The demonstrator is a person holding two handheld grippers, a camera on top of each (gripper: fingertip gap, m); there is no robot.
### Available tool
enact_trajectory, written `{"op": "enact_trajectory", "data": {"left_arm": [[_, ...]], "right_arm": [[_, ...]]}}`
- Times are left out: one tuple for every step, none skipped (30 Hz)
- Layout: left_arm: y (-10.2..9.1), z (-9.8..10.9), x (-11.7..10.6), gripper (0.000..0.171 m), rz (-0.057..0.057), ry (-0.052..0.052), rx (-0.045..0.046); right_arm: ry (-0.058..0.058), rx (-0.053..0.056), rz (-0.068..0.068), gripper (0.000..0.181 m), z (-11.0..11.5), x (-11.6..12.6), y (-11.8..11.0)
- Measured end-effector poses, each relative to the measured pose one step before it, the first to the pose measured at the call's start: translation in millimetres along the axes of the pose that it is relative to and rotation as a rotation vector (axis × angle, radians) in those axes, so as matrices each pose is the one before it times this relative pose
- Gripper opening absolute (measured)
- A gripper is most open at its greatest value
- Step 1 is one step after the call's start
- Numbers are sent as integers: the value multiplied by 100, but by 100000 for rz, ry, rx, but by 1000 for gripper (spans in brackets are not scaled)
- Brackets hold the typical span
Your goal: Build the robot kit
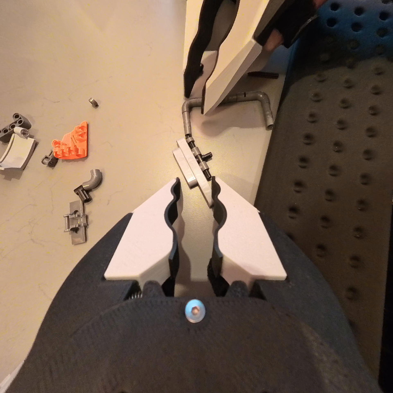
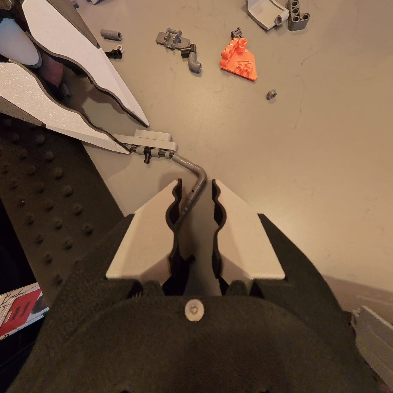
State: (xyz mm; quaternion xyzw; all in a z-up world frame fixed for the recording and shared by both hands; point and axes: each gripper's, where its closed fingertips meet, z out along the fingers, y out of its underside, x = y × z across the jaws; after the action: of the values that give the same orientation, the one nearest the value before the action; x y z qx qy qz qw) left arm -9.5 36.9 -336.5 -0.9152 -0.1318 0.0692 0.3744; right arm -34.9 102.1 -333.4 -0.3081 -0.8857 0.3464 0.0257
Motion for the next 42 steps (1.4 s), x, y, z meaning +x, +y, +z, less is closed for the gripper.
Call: {"op": "enact_trajectory", "data": {"left_arm": [[-2, 1, -10, 28, 16, -65, 13], [-4, 1, 11, 28, 77, 48, 45], [-4, 2, -4, 28, 87, 13, 30], [9, -7, -14, 28, -56, -41, -32], [6, -3, -6, 28, -59, -72, -43], [4, -15, -3, 28, 109, -100, -54], [-5, -6, 14, 28, 292, -225, -81], [-11, 13, 28, 28, 328, -151, -89], [-18, 4, 10, 28, 248, -65, -31], [-11, 14, 9, 27, 70, -28, -53], [-3, 8, 0, 27, 31, -26, -74], [-6, 5, 23, 27, 148, -8, -15], [-23, 26, 36, 26, 101, 134, -68], [-44, 29, 49, 25, 230, 122, -46], [-55, 65, 69, 24, 335, 246, -16], [-58, 55, 62, 23, 256, 253, -6], [-66, 63, 27, 23, 159, 4, -14], [-61, 57, 24, 23, 44, 107, 30], [-52, 54, 2, 23, -81, 108, -21], [-16, 20, -9, 23, -59, 139, -35], [7, 1, -1, 23, -161, 177, 109], [15, -18, -11, 23, -233, 177, 92], [18, -16, -30, 23, -275, 2, 23], [12, 0, -39, 23, -164, -31, 66], [17, -19, -48, 23, -177, -58, 74], [20, -11, -26, 23, -197, 19, 117], [18, -13, -34, 23, -17, -88, 156], [28, -22, -43, 23, -120, -21, 153], [32, -37, -69, 23, -180, -149, 113], [63, -54, -99, 23, 15, -341, 115], [63, -56, -126, 23, 8, -445, 148], [67, -57, -138, 23, -102, -515, 107], [10, -30, -109, 23, 332, -531, 279], [18, -13, -60, 23, 204, -153, 153], [11, -23, -37, 23, 385, -35, 179], [12, -12, -59, 24, 442, -257, 183], [25, -16, -115, 24, -98, -322, 140], [21, -16, -145, 24, -583, -274, 83], [26, -9, -133, 24, -496, -215, 107], [16, -8, -65, 24, -404, 24, 170], [8, -7, -62, 24, -258, -78, 61], [5, -11, -59, 23, 98, -396, 73]], "right_arm": [[237, 245, 208, 26, -81, 21, 36], [339, 400, 90, 26, -106, 21, -1], [467, 419, 93, 26, -149, 15, -8], [239, 478, 111, 26, -171, -9, -36], [-232, 598, 148, 26, -171, -57, -65], [-315, 499, 165, 26, -106, -31, -68], [-63, 74, -85, 26, -13, 29, -28], [-24, -298, -665, 26, 57, 19, -11], [98, -263, -1147, 26, 87, 13, -34], [-288, -71, -1184, 26, 99, -46, -74], [-856, -76, -878, 27, 108, -92, -81], [-196, -287, -621, 27, 128, 23, -70], [276, -475, -677, 27, 129, 97, -31], [-306, -476, -636, 27, 151, 12, -42], [-587, -418, -538, 26, 156, -31, -68], [-240, -751, -704, 23, 155, 9, -29], [-234, -1197, -897, 19, 174, 1, 37], [1, -1033, -816, 18, 152, 20, 20], [304, -283, -458, 17, 106, 82, -55], [31, -23, -119, 16, 49, 67, -87], [-89, -192, -255, 15, 28, 51, -18], [-156, -124, -330, 14, 11, 48, -17], [-383, 91, 123, 14, 13, 14, -20], [-375, 278, 324, 14, 8, 16, -27], [-253, 269, 143, 13, 20, 11, -18], [-201, 118, 57, 13, 5, 10, -5], [-158, 12, 106, 13, 8, -4, -16], [-50, -76, 64, 13, 17, -9, -18], [57, -181, -38, 12, 28, -2, -22], [31, -110, -43, 11, 32, -5, -32], [-234, 165, 68, 11, 62, -40, -69], [-397, 314, 77, 11, 63, -69, -61], [-185, 221, -24, 10, 54, -17, -64], [-101, 218, 114, 10, 66, 6, -83], [-263, 308, 315, 10, 85, -10, -116], [-165, 230, 128, 10, 91, 5, -100], [21, 33, -116, 9, 60, 6, -73], [-41, -35, 40, 9, 55, 17, -71], [-170, 127, 276, 9, 50, 4, -63], [-281, 244, 251, 9, 42, -17, -57], [-270, 75, 232, 9, 20, 4, -26], [-283, -13, 454, 9, -3, 12, -18]]}}
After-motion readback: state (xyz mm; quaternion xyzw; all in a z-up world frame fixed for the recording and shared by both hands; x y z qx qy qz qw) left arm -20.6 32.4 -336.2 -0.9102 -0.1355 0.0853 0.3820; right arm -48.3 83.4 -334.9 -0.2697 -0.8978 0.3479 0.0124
